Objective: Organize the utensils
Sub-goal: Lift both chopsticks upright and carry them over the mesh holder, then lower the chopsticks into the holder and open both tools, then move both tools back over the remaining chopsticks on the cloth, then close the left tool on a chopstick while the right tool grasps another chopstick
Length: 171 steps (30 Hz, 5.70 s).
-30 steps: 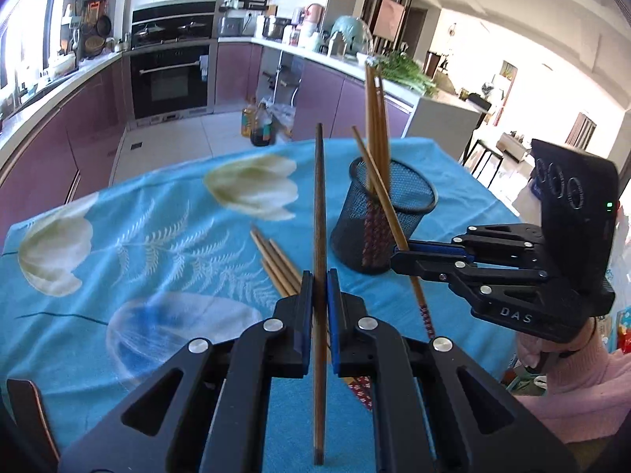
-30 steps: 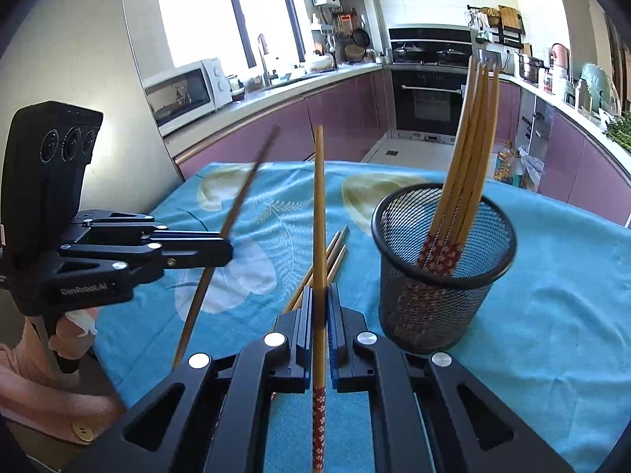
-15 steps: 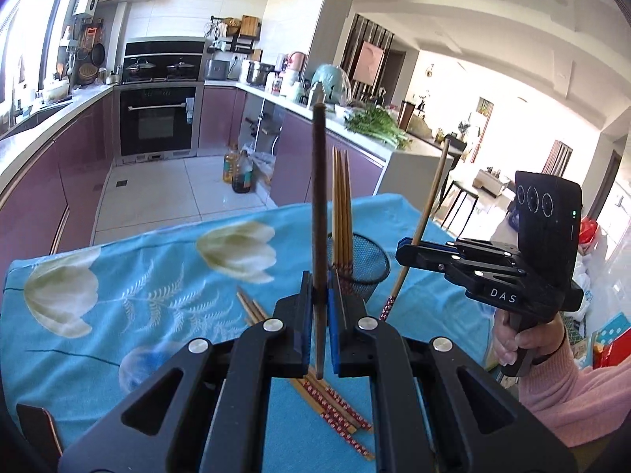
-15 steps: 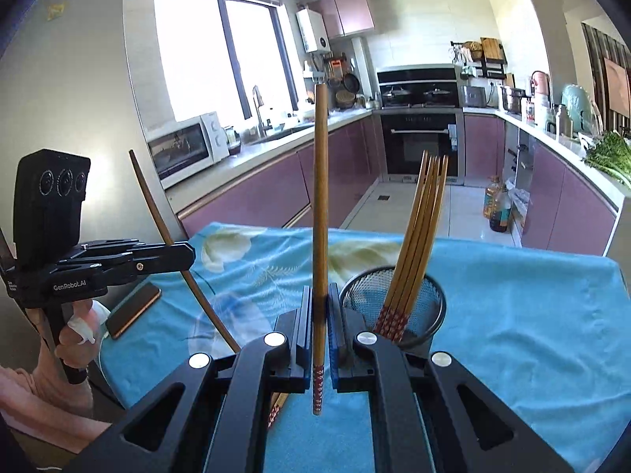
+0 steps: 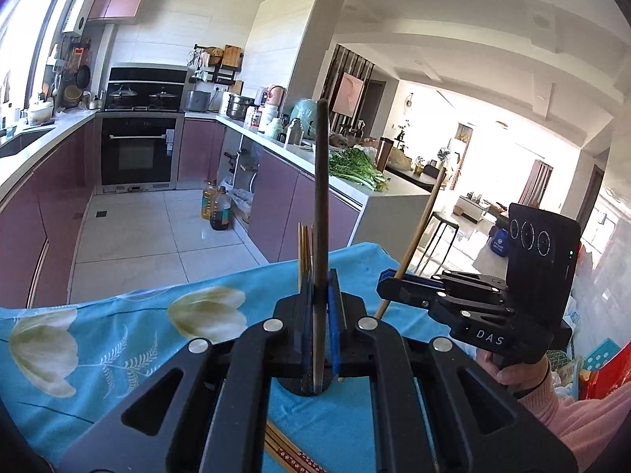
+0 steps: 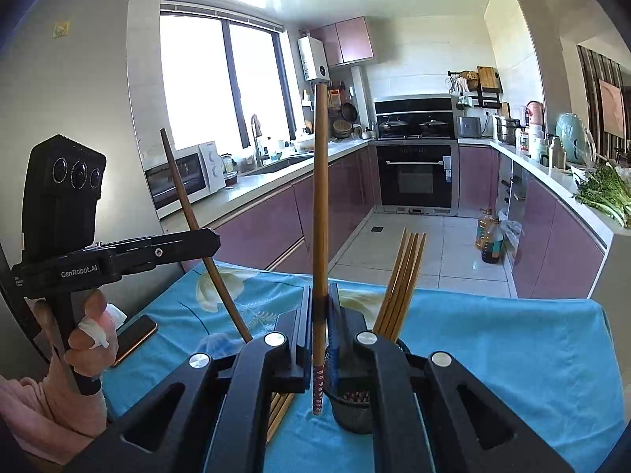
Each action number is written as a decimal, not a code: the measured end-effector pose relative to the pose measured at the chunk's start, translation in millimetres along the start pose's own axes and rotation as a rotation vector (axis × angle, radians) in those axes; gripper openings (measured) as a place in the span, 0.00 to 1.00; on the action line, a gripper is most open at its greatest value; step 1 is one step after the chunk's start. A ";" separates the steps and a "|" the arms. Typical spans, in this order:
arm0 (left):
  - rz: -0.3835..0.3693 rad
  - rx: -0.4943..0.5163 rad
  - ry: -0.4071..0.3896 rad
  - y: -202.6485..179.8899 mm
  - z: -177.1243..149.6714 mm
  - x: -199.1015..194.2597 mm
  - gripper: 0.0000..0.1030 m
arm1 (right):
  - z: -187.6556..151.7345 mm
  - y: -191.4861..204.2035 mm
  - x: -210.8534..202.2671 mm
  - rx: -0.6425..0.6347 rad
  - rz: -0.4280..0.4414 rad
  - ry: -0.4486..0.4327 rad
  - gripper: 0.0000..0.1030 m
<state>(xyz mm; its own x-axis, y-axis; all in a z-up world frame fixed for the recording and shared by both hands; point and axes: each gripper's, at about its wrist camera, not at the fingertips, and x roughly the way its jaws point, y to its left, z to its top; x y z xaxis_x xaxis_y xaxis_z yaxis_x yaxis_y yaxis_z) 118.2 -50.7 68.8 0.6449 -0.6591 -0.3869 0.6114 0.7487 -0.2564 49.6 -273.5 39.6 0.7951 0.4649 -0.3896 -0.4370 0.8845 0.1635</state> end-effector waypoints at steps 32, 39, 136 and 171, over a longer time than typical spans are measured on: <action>0.050 0.058 0.029 -17.6 21.9 52.8 0.07 | -12.9 -28.5 48.1 0.048 -0.090 0.089 0.06; 0.073 0.095 0.082 -21.6 10.8 72.0 0.07 | -20.0 -38.4 54.0 0.064 -0.092 0.128 0.06; 0.268 -0.042 0.440 38.7 -182.2 72.1 0.37 | -136.6 32.4 102.8 0.059 0.062 0.469 0.27; 0.366 -0.053 0.451 64.3 -174.1 84.4 0.13 | -128.2 29.8 127.2 0.074 0.007 0.454 0.10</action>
<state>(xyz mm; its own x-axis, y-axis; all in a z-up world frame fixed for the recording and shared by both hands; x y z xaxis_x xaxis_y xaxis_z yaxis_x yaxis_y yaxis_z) 132.1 -45.8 -134.6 0.5441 -0.2697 -0.7945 0.3539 0.9323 -0.0741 83.8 -193.2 -121.2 0.5200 0.4211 -0.7431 -0.3977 0.8893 0.2257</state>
